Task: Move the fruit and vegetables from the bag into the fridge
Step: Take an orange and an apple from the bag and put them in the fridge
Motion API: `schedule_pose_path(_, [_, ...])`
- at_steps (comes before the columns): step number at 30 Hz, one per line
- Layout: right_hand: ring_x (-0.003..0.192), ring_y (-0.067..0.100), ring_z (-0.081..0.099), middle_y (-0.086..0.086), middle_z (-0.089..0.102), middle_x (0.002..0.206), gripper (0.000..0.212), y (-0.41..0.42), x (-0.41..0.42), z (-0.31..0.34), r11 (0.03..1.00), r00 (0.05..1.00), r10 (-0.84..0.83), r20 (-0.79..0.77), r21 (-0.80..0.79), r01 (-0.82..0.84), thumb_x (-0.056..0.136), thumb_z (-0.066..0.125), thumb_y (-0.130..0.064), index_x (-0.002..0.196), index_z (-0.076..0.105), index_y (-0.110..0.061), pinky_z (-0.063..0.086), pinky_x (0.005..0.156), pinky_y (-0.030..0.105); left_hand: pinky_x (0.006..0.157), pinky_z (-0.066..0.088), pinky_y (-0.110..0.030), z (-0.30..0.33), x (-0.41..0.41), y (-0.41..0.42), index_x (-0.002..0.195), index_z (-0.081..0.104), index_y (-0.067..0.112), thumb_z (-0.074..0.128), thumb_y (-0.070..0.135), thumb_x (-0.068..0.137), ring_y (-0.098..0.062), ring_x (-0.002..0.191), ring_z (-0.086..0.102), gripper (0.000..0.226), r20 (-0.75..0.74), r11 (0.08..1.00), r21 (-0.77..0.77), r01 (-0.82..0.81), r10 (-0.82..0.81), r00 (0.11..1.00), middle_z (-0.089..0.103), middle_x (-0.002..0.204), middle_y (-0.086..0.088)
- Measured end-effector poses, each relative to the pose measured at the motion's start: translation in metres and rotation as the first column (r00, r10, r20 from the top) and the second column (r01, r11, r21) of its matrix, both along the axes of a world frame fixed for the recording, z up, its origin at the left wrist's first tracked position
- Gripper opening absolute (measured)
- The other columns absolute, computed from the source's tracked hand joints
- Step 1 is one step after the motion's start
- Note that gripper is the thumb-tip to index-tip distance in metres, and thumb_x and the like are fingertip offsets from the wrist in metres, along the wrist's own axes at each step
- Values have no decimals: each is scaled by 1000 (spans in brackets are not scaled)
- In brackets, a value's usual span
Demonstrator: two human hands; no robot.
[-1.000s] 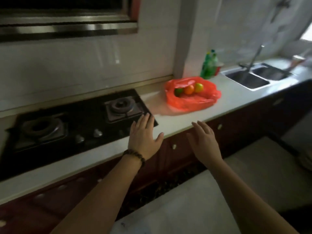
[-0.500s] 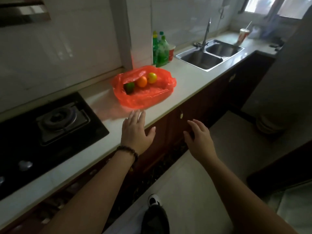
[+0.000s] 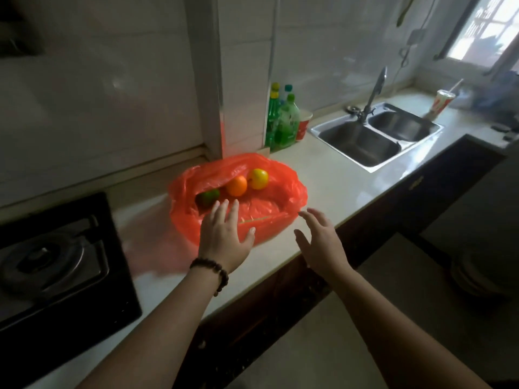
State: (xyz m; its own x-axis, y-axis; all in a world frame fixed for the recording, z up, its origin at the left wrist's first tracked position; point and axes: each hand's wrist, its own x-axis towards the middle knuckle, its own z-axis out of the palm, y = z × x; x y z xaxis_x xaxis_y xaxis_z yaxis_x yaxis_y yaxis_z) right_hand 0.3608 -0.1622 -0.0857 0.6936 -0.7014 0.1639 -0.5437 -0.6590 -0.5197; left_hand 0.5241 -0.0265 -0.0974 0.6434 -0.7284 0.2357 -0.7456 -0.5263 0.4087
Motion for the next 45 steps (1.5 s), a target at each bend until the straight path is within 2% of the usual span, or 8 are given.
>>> schedule_pose_path(8, [133, 24, 35, 6, 41, 142, 45, -72, 65, -10, 994, 995, 102, -11, 46, -102, 91, 57, -21, 135, 47, -16, 34, 105, 34, 117, 14, -40, -5, 45, -62, 147, 25, 16, 50, 49, 88, -24, 142, 15, 72, -47, 998, 28, -59, 60, 997, 26, 153, -9])
schedule_pose_path(12, [127, 31, 42, 11, 47, 137, 44, -103, 98, -20, 985, 987, 160, 9, 58, -160, 86, 62, -17, 129, 54, -12, 39, 104, 42, 116, 14, -38, -17, 61, -83, 147, 27, 16, 50, 47, 88, -23, 142, 16, 70, -73, 993, 42, -114, 117, 990, 27, 152, -8])
schedule_pose_path(19, [127, 31, 42, 10, 45, 140, 49, -179, 156, -34, 941, 943, 332, -27, 79, -330, 84, 63, -15, 131, 52, -15, 36, 103, 38, 110, 33, -39, -36, 76, -128, 135, 47, 11, 60, 32, 86, -25, 132, 38, 55, -56, 951, -62, -302, 299, 953, 47, 138, -10])
schedule_pose_path(25, [132, 27, 36, 6, 40, 145, 51, -229, 193, -43, 799, 795, 602, -79, 83, -596, 89, 59, -26, 138, 44, -21, 34, 106, 40, 99, 44, -43, -47, 78, -183, 122, 58, 10, 60, 26, 83, -26, 117, 50, 42, -13, 900, -58, -432, 432, 902, 56, 122, -9])
schedule_pose_path(31, [132, 25, 36, 5, 41, 144, 50, -245, 226, -58, 624, 619, 781, -78, 67, -779, 92, 53, -36, 138, 43, -20, 33, 108, 36, 101, 42, -42, -57, 91, -213, 124, 56, 11, 68, 17, 75, -29, 118, 50, 50, -10, 879, 58, -474, 475, 880, 55, 125, -9])
schedule_pose_path(36, [137, 29, 29, 8, 36, 148, 55, -248, 255, -75, 579, 566, 815, -125, 117, -807, 92, 52, -33, 142, 37, -17, 31, 111, 45, 111, 30, -39, -69, 117, -222, 136, 45, 16, 67, 22, 76, -27, 130, 37, 64, -43, 856, 210, -472, 491, 870, 44, 139, -7])
schedule_pose_path(40, [142, 27, 17, 4, 28, 153, 65, -255, 270, -89, 574, 553, 817, -164, 143, -806, 91, 52, -42, 147, 24, -24, 24, 115, 45, 114, 23, -31, -82, 131, -223, 143, 33, 21, 67, 23, 76, -22, 138, 25, 75, -156, 860, 217, -461, 497, 854, 28, 149, -1])
schedule_pose_path(45, [144, 26, 9, -1, 10, 157, 89, -262, 279, -102, 570, 526, 820, -225, 236, -787, 81, 65, -49, 148, 9, -35, 32, 108, 49, 112, 26, -32, -90, 137, -225, 147, 17, 33, 70, 24, 76, -22, 141, 16, 89, -220, 836, 286, -468, 532, 817, 11, 153, 1])
